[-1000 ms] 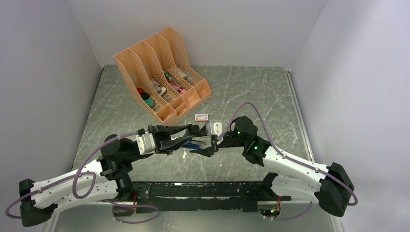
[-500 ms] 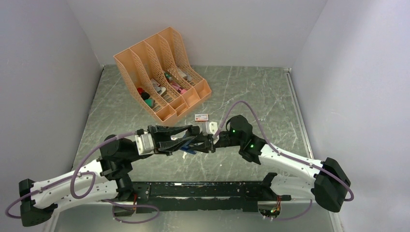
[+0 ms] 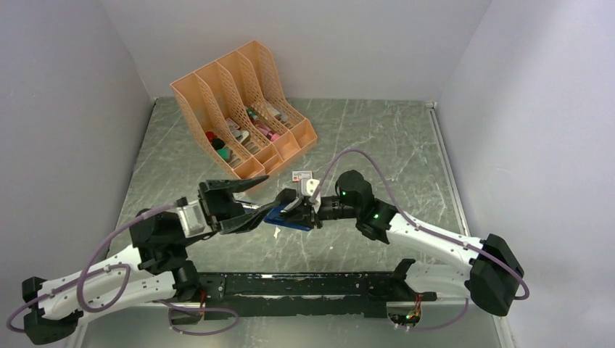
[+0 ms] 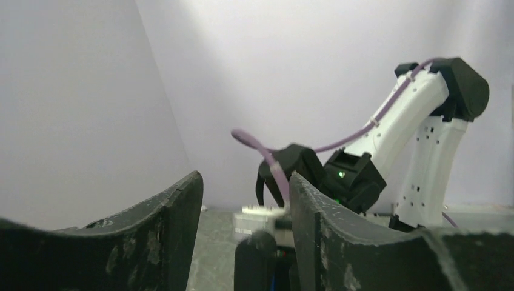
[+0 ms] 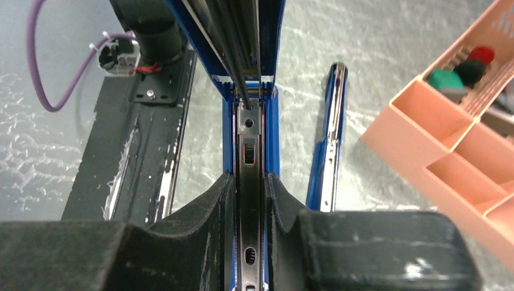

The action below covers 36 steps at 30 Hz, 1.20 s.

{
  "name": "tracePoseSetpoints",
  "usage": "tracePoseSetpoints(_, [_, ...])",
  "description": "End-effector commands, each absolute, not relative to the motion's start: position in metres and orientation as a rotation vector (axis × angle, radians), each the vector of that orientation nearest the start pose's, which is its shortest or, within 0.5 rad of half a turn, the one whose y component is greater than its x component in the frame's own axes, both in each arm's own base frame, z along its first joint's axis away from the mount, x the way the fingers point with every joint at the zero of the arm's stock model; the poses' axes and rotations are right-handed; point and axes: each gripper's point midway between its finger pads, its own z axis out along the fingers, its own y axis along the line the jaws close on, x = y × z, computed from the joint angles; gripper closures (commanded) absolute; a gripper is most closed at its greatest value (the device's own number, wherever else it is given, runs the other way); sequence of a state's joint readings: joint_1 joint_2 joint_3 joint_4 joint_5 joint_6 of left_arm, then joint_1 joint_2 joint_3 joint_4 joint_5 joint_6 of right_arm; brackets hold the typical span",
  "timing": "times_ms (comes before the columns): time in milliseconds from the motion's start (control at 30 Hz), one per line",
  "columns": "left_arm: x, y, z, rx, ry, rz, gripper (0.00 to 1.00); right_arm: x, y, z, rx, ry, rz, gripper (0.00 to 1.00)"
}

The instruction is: Load the staples into the stapler

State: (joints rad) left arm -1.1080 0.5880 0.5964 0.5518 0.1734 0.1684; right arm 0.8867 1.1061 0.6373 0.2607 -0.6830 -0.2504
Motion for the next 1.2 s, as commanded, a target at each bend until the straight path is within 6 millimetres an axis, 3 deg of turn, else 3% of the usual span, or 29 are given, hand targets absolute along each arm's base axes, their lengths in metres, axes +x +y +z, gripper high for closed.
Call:
tracePoseSetpoints(0, [0.102,-0.236,0.453,0.667,0.675,-0.902,0.39,0.155,0.338,0.211,-1.39,1.28,0.988,1.0])
tracePoseSetpoints(67, [0.103,-0.232,0.455,0.656,0.679,-0.89,0.29,0.161,0.337,0.205,-1.392,1.328,0.957,1.0])
tracePoseSetpoints(200, [0.111,-0.224,0.456,0.619,0.714,-0.85,0.22,0.177,0.334,0.187,-1.41,1.44,0.862,1.0])
tracePoseSetpoints(300, [0.129,-0.214,0.455,0.537,0.79,-0.794,0.18,0.189,0.333,0.17,-1.438,1.55,0.793,1.0])
tracePoseSetpoints(433, [0.154,-0.193,0.452,0.402,0.892,-0.698,0.17,0.194,0.333,0.143,-1.493,1.669,0.708,1.0])
tracePoseSetpoints(533, [0.16,-0.179,0.454,0.342,0.901,-0.66,0.17,0.191,0.341,0.129,-1.498,1.738,0.705,1.0])
tracePoseSetpoints(700, [0.161,-0.166,0.454,0.308,0.901,-0.631,0.17,0.189,0.365,0.104,-1.502,1.835,0.676,1.0])
tracePoseSetpoints(767, [0.161,-0.164,0.452,0.307,0.908,-0.621,0.17,0.19,0.382,0.105,-1.524,1.841,0.65,1.0])
tracePoseSetpoints(900, [0.164,-0.161,0.45,0.292,0.92,-0.608,0.18,0.183,0.404,0.089,-1.585,1.899,0.62,1.0])
tracePoseSetpoints(1033, [0.169,-0.157,0.445,0.267,0.954,-0.59,0.2,0.178,0.409,0.066,-1.61,1.962,0.585,1.0])
tracePoseSetpoints(1167, [0.187,-0.142,0.424,0.132,1.074,-0.541,0.22,0.181,0.4,0.044,-1.605,2.026,0.509,1.0])
